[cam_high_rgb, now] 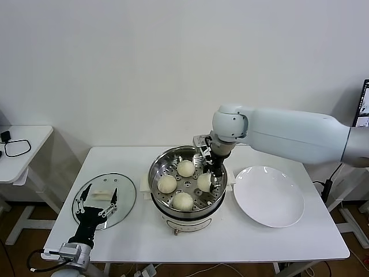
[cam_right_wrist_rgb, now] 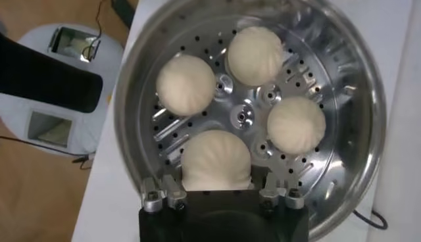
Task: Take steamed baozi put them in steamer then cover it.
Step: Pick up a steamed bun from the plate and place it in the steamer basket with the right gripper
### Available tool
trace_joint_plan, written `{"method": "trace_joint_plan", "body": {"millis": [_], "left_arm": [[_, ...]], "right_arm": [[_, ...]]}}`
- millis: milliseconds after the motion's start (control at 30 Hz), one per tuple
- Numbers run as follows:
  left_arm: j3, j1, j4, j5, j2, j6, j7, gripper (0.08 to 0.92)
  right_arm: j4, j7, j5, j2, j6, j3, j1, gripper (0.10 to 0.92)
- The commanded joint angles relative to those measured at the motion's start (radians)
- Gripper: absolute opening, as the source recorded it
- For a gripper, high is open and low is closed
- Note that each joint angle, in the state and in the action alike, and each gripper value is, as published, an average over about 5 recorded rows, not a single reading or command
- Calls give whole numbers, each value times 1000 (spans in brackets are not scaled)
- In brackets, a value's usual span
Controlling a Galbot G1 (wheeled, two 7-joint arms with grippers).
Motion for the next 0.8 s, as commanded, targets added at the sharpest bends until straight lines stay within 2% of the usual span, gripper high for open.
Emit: {"method": "trace_joint_plan", "body": {"millis": [33,600,800], "left_arm": [[-4,-2,6,-1,1,1,2,823],[-3,-1,8,0,-2,-1,1,823],[-1,0,8,2,-3,-2,1,823]], "right_arm": [[-55,-3,-53,33,-6,13,-65,704],[-79,10,-68,48,-10,55,-107,707],[-69,13,-65,33,-10,84,-108,734]]}}
